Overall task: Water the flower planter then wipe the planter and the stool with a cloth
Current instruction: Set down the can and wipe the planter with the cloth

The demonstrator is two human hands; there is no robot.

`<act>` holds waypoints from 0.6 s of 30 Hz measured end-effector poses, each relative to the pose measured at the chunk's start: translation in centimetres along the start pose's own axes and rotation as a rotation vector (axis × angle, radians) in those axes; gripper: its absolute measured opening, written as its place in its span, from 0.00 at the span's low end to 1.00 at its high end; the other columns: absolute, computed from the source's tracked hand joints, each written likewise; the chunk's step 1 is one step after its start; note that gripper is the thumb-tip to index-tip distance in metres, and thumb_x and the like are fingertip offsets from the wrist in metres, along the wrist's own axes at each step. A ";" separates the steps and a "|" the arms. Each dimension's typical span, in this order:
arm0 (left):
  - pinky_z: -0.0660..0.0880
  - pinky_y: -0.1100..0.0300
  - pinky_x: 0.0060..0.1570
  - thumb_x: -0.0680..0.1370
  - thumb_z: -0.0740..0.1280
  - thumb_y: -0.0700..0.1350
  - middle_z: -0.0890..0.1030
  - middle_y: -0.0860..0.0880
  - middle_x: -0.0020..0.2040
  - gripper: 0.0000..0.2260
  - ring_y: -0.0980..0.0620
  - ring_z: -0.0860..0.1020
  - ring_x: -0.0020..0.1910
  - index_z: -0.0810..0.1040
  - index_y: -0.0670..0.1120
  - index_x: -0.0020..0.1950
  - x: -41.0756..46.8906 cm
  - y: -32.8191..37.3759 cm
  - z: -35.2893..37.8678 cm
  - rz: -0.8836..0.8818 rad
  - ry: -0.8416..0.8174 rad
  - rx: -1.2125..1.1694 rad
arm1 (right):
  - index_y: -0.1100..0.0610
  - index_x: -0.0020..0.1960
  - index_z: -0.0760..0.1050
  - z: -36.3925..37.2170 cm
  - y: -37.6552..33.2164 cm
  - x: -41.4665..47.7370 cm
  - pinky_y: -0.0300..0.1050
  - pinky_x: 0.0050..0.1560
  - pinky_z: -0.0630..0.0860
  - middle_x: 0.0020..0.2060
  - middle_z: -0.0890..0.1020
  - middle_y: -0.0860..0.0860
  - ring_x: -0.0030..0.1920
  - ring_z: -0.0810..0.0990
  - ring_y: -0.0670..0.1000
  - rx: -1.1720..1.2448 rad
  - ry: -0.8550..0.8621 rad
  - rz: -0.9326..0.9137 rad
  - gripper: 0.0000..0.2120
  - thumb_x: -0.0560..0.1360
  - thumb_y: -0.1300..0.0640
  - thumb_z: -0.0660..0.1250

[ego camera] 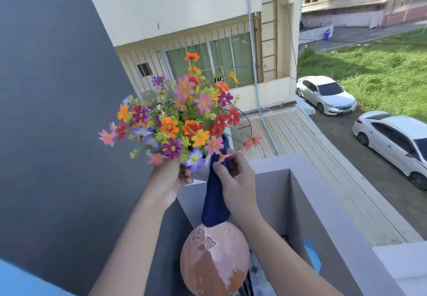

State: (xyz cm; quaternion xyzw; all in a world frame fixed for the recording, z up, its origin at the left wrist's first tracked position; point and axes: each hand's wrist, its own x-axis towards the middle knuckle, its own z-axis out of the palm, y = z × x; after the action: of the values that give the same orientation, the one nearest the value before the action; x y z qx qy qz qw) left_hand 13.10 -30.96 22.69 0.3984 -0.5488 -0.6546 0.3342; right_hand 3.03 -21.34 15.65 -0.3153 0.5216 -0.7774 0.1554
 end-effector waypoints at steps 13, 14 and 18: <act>0.70 0.67 0.19 0.81 0.53 0.32 0.73 0.40 0.34 0.14 0.56 0.72 0.19 0.73 0.37 0.39 -0.8 0.3 -0.7 -0.002 -0.048 -0.069 | 0.55 0.45 0.73 -1.8 4.0 3.3 0.50 0.43 0.70 0.38 0.77 0.56 0.39 0.74 0.58 -0.259 0.039 0.107 0.04 0.72 0.62 0.65; 0.70 0.66 0.19 0.81 0.53 0.32 0.73 0.40 0.35 0.12 0.56 0.73 0.20 0.73 0.36 0.43 -0.6 0.3 -0.8 -0.002 -0.052 -0.082 | 0.57 0.45 0.73 -1.6 4.3 2.7 0.48 0.42 0.70 0.37 0.77 0.55 0.39 0.74 0.57 -0.212 0.010 0.132 0.04 0.73 0.64 0.65; 0.71 0.66 0.20 0.82 0.53 0.33 0.73 0.41 0.34 0.10 0.56 0.73 0.21 0.72 0.38 0.48 0.7 0.1 -2.0 -0.004 -0.063 -0.079 | 0.59 0.41 0.71 -1.3 3.7 2.1 0.42 0.38 0.69 0.34 0.75 0.45 0.35 0.71 0.45 -0.118 -0.041 0.129 0.03 0.70 0.66 0.64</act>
State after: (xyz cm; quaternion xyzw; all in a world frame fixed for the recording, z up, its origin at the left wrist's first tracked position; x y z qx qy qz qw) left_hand 14.57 -32.48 22.50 0.3652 -0.5319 -0.6885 0.3311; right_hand 0.28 -23.13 12.61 -0.3053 0.5825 -0.7271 0.1968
